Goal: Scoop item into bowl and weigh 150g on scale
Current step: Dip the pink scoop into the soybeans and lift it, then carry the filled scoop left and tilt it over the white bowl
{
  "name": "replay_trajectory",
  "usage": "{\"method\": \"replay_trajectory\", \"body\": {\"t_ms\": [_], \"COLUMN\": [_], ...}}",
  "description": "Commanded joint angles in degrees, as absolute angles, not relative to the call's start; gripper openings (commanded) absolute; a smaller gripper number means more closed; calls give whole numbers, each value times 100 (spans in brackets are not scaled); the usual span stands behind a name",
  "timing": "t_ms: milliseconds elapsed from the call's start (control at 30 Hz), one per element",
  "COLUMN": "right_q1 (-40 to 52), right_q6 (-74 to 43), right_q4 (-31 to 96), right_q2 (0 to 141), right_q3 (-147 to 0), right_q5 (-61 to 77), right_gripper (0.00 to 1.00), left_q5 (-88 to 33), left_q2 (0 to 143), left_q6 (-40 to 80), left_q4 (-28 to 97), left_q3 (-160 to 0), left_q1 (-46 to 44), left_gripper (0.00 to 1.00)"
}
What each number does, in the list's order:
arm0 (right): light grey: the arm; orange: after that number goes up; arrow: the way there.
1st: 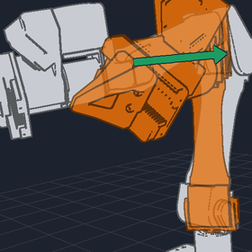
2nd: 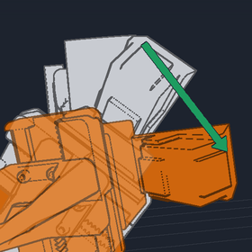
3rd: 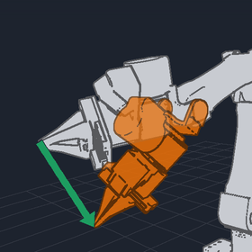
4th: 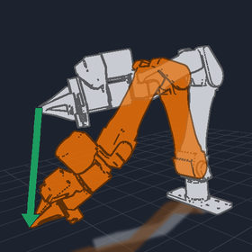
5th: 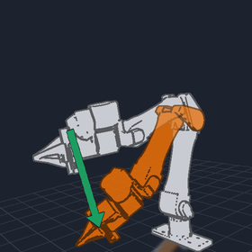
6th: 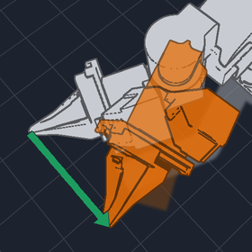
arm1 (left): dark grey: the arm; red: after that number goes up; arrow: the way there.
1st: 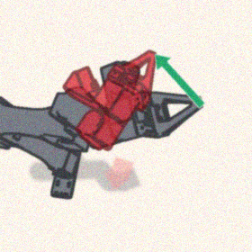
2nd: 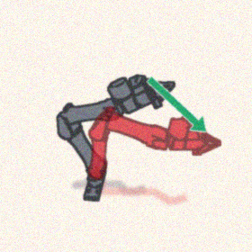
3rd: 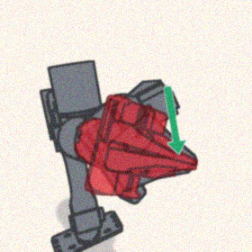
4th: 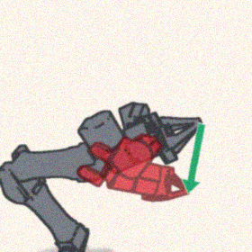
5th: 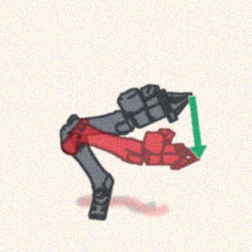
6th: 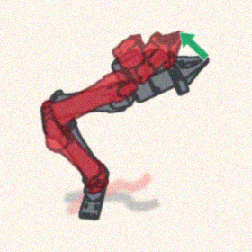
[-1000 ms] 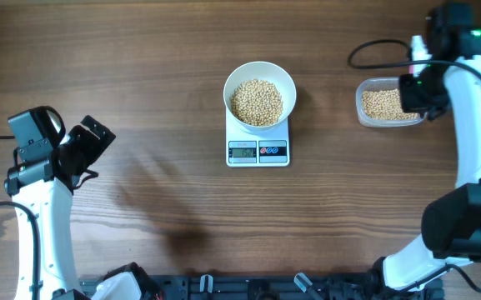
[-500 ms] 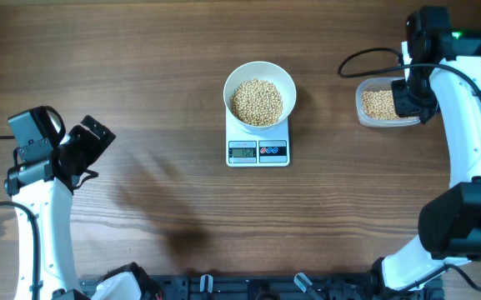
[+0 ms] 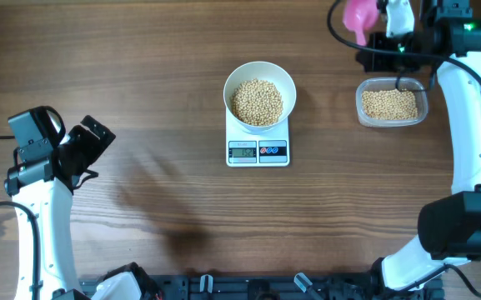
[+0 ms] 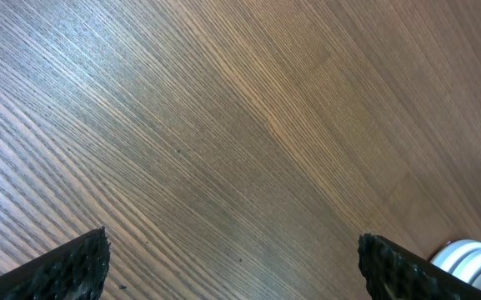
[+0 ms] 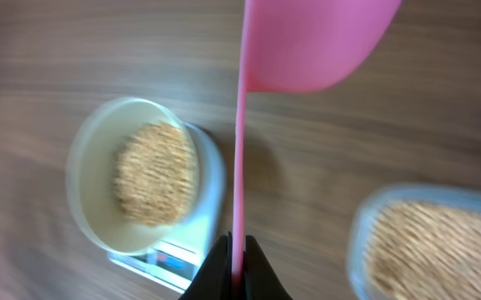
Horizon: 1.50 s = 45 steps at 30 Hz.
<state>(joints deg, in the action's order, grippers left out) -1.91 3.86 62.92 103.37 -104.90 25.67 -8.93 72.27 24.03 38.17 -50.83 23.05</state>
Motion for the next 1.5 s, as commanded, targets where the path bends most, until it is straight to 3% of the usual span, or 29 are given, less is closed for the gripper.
{"method": "replay_trajectory", "body": {"t_ms": [0,300,600,967,1467], "right_q1": [148,1579,2274,2532,2534], "right_q6": [309,628,902,1114,1155], "right_q4": [6219,6239,6442,6375,6086], "right_q2": [10274,10285,10694,10844,10864], "right_q3": [-10582,-10536,-10374,-10055,-9596], "right_q5": [3284,1131,987,-478,-552], "right_gripper": [4,4,4,4,4], "left_q5": [-958,-958,-958,-956,-956], "left_q2": [7223,7223,7223,7223,7223], "left_q6": [2290,2290,2290,2290,2290], "left_q4": [3802,3802,3802,3802,3802], "left_q3": [-5068,-5068,-5068,-5068,-5068], "left_q1": [2338,2338,2338,2338,2338], "left_gripper": [100,100,100,100,100]}}
